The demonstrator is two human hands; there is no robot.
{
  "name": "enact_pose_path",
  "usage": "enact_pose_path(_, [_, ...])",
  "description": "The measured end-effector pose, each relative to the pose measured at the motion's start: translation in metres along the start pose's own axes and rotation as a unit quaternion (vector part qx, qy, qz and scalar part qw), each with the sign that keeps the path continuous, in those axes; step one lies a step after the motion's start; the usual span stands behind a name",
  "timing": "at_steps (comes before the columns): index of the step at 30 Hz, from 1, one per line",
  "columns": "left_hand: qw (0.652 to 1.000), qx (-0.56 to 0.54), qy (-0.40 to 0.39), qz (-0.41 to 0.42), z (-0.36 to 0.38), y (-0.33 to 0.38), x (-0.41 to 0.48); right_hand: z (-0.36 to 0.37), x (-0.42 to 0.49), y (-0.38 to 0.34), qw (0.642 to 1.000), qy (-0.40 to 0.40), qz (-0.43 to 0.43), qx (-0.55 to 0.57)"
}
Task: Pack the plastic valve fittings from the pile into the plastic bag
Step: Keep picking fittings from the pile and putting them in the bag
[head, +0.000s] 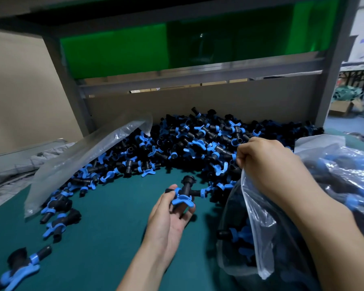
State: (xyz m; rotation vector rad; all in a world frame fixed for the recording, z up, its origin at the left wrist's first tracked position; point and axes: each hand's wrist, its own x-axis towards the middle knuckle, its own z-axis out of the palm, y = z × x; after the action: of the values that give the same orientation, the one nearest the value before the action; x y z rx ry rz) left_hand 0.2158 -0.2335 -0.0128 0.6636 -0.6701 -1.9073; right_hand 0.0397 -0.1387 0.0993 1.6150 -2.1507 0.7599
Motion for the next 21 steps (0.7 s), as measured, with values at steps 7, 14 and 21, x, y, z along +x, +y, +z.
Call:
enact_pose_path(7, [1.000, 0.014, -0.014, 0.022, -0.0063, -0.0025, 0.0031, 0.0021, -0.0001, 0.0020, 1.000, 0.000, -0.001, 0.003])
enact_pose_path(14, [0.996, 0.077, 0.024, 0.036, -0.0081, -0.0059, 0.0048, 0.0046, 0.0011, 0.0032, 1.000, -0.002, -0.004, -0.001])
enact_pose_path(21, [1.000, 0.022, 0.010, 0.018, -0.0074, -0.0051, 0.0039, 0.0051, 0.0023, 0.0040, 1.000, -0.011, -0.003, -0.002])
